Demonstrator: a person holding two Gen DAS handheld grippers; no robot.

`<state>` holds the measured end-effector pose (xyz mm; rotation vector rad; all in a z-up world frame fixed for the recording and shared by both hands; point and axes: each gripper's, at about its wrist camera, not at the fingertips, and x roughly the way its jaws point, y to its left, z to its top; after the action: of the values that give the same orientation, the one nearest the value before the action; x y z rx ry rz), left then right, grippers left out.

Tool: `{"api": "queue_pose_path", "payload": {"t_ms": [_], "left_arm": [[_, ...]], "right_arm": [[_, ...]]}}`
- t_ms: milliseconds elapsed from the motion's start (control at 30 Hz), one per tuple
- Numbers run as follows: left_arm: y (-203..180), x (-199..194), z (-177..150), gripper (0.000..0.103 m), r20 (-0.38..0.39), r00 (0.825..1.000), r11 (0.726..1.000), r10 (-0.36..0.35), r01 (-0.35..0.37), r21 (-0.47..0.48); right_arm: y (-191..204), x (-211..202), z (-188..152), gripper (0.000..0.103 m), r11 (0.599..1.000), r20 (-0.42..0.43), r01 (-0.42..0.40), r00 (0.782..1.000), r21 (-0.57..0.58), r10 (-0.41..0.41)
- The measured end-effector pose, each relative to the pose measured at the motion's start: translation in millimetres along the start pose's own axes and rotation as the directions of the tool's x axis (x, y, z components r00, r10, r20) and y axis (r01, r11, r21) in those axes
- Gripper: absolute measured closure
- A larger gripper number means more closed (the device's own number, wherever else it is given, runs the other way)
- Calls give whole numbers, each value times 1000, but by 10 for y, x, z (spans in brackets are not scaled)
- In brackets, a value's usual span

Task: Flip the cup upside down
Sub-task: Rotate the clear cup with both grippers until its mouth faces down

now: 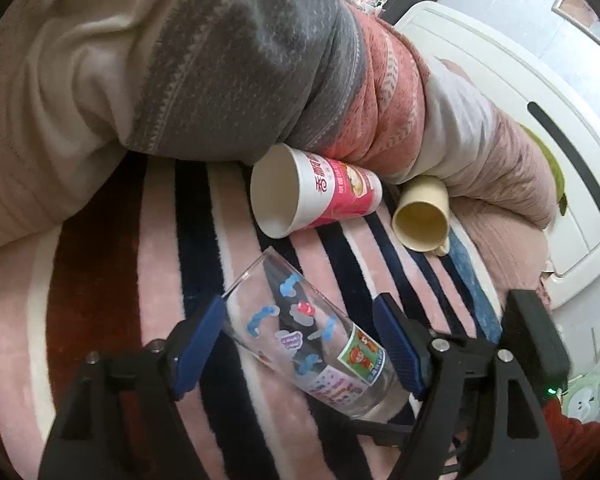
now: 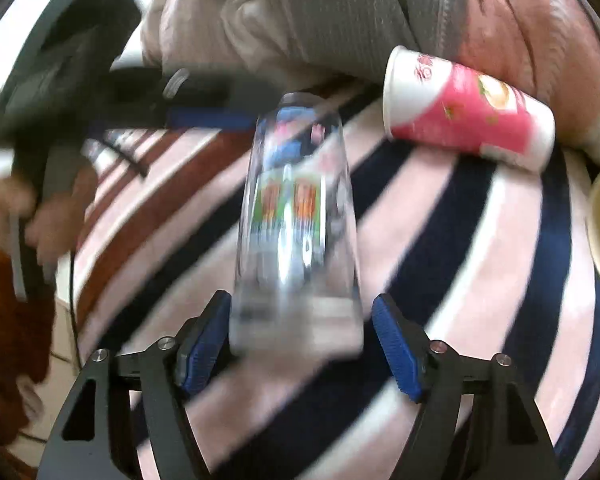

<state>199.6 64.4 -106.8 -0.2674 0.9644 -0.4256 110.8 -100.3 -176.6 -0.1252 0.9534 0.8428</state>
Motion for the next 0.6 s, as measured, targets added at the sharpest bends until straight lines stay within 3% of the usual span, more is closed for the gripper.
{"api": "queue_pose_path", "payload": {"t_ms": [33, 133, 233, 333, 400, 433, 533, 600], "left_arm": [[-9, 13, 13, 28, 0, 1000, 1000, 2, -2, -3], [-47, 0, 79, 28, 22, 1000, 1000, 0, 0, 6], [-185, 47, 195, 28, 19, 1000, 997, -13, 12, 78], [-402, 276, 312, 28, -68, 996, 981, -59, 71, 181], [-549, 548, 293, 28, -234, 964, 958, -123, 177, 227], [-605, 622, 264, 28, -275, 953, 948, -130, 201, 248], [-768, 728, 169, 28, -347, 923, 908, -166, 280, 312], [-834, 730, 147, 28, -390, 898, 886, -205, 339, 316]], "right_arm": [[-10, -37, -16, 50, 1000, 18, -16, 1000, 14, 16], [-82, -76, -15, 50, 998, 29, -46, 999, 49, 45], [-262, -110, 5, 50, 991, 6, -123, 992, 57, 123], [-445, -236, -46, 50, 979, -35, -201, 979, 34, 202], [-543, -303, -79, 50, 968, -59, -248, 967, 30, 250], [-616, -343, -94, 50, 958, -80, -287, 954, 17, 287], [-815, -434, -166, 49, 933, -136, -360, 923, 17, 359], [-872, -472, -171, 49, 932, -159, -363, 921, -8, 357]]}}
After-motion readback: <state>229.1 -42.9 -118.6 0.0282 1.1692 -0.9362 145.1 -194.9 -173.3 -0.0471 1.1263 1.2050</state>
